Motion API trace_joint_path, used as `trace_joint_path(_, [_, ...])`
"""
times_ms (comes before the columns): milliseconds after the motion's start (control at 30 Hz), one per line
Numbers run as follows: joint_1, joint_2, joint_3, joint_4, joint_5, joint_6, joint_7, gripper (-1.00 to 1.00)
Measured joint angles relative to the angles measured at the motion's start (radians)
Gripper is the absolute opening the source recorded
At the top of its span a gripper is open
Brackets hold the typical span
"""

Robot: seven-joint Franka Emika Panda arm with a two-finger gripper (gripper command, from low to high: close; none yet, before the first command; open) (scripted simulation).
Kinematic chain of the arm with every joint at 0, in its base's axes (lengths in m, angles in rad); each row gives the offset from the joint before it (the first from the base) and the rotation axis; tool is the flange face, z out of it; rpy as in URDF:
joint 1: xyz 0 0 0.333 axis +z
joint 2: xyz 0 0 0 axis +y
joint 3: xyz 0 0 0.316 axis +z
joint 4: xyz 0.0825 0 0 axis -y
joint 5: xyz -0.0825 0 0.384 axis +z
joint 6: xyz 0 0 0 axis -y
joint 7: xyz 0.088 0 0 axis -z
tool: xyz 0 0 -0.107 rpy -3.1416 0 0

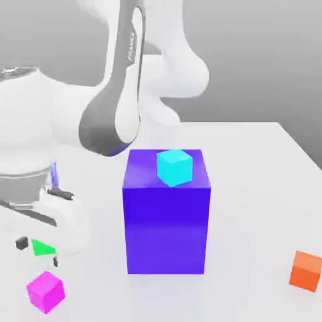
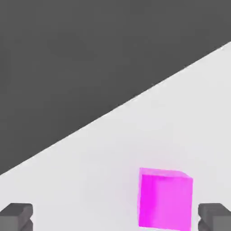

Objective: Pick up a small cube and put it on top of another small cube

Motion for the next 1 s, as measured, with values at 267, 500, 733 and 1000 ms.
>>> trace_joint_path(267, [-0.068,0.202,0.072,0.036,0.084,0.142,-0.059,-1.0])
trace_joint_path(500, [-0.047,0.143,0.045,0.022,0.054,0.097,-0.037,-1.0])
trace_joint_path(733, [-0.037,-0.105,-0.091,-0.119,-0.094,-0.001,0.141,-1.0])
trace_joint_path(1000, [-0.144,-0.291,-0.171,-0.316,-0.189,0.02,0.33,-1.0])
